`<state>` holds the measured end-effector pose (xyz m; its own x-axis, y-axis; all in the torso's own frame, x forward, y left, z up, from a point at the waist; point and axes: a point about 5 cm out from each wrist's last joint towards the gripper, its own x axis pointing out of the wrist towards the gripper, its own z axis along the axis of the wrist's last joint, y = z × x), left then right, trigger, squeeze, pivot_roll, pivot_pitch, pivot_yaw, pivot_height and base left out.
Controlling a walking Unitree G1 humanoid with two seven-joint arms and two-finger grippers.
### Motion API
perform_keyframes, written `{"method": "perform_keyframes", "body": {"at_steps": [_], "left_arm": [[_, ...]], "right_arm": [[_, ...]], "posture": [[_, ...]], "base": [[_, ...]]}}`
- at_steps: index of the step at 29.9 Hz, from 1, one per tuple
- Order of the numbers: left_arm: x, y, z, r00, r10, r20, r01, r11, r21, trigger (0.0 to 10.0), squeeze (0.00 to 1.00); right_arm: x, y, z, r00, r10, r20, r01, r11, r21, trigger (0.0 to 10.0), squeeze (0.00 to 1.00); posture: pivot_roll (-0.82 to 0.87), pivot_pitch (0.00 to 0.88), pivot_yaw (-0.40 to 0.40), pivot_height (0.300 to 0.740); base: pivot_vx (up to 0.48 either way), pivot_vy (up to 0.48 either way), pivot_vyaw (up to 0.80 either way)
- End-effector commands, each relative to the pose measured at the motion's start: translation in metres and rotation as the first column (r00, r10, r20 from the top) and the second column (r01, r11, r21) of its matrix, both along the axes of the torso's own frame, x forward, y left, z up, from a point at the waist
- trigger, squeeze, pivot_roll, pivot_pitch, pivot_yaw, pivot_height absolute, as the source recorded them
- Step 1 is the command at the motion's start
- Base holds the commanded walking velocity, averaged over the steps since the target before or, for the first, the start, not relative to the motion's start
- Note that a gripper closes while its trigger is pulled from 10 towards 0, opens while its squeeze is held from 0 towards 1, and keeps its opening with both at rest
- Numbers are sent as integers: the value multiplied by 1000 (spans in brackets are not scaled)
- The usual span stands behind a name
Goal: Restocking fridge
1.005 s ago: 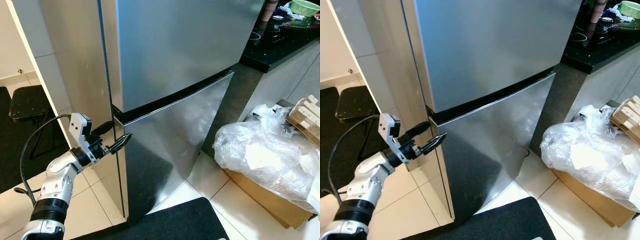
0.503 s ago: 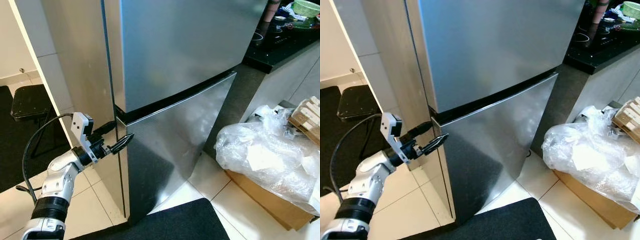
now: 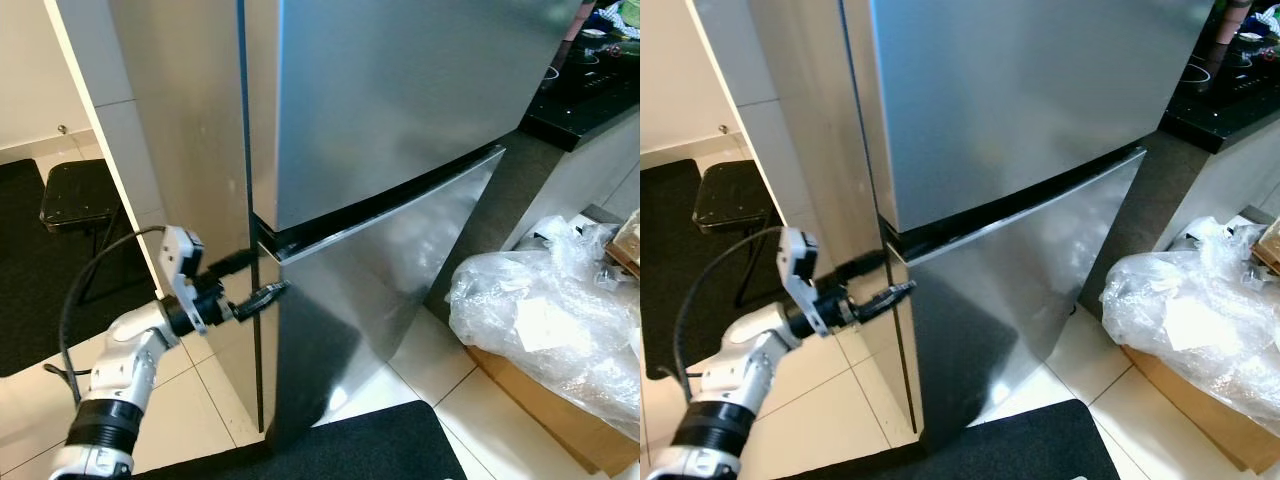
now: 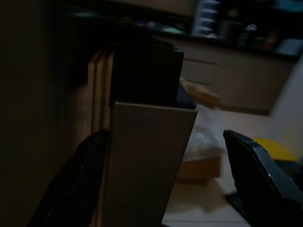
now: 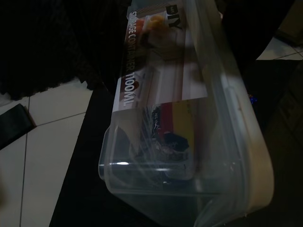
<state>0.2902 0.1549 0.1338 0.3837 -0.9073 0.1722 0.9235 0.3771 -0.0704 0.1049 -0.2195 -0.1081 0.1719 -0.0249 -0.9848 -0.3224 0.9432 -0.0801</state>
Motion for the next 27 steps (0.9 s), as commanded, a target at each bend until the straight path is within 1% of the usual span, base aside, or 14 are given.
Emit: {"method": "perform_keyframes", "body": {"at_steps": [1,5,11,12,13,14,15,18,20,21,23,25,26,27], "left_arm": [[-8,-31,-3,988,-156,-10,156,988,-5,10000,0],[-20,-48,-7,972,-233,-36,232,972,-25,10000,0],[-25,-49,-24,972,-206,-112,204,979,-29,10000,0],[-25,-44,-36,975,-165,-151,166,986,-4,10000,0],[-25,-44,-36,975,-165,-151,166,986,-4,10000,0],[-28,-33,-61,966,-83,-245,93,995,31,10000,0],[-30,-27,-73,955,-43,-294,59,997,46,10000,0],[-40,-13,-106,912,78,-402,-23,990,140,10000,0],[-53,-2,-130,857,178,-484,-79,973,217,10000,0],[-53,-2,-130,857,178,-484,-79,973,217,10000,0],[-64,6,-147,810,250,-530,-112,954,280,10000,0],[-82,15,-167,731,353,-584,-159,920,357,10000,0],[-82,15,-167,731,353,-584,-159,920,357,10000,0],[-92,22,-179,668,431,-606,-197,889,414,10000,0]], "right_arm": [[1,0,0,1000,-6,11,6,1000,11,10000,0],[1,0,0,1000,-6,9,6,1000,10,10000,0],[0,1,0,1000,-9,5,9,1000,14,10000,0],[-1,2,0,1000,-10,3,10,1000,15,10000,0],[-1,2,0,1000,-10,3,10,1000,15,10000,0],[-2,3,-1,1000,-13,1,13,1000,17,10000,0],[-2,3,-1,1000,-13,-1,13,1000,18,10000,0],[-4,4,-2,1000,-14,-7,14,1000,19,10000,0],[-6,3,-2,1000,-14,-15,14,1000,15,10000,0],[-6,3,-2,1000,-14,-15,14,1000,15,10000,0],[-8,3,-2,1000,-16,-20,16,1000,12,10000,0],[-9,1,-2,999,-19,-27,19,1000,2,10000,0],[-9,1,-2,999,-19,-27,19,1000,2,10000,0],[-9,0,-2,999,-21,-32,20,1000,-3,10000,0]], "posture": [[-66,0,-34,740],[-65,0,-33,740],[-64,0,-30,740],[-64,0,-25,740],[-64,0,-25,740],[-63,0,-24,740],[-64,0,-22,740],[-61,0,-23,740],[-62,0,-21,740],[-62,0,-21,740],[-63,0,-21,740],[-67,0,-19,740],[-67,0,-19,740],[-67,0,-19,740]], "base": [[0,0,0],[0,0,0],[0,0,0],[0,0,0],[0,0,0],[0,0,0],[0,0,0],[0,0,0],[0,0,0],[0,0,0],[0,0,0],[0,0,0],[0,0,0],[0,0,0]]}}
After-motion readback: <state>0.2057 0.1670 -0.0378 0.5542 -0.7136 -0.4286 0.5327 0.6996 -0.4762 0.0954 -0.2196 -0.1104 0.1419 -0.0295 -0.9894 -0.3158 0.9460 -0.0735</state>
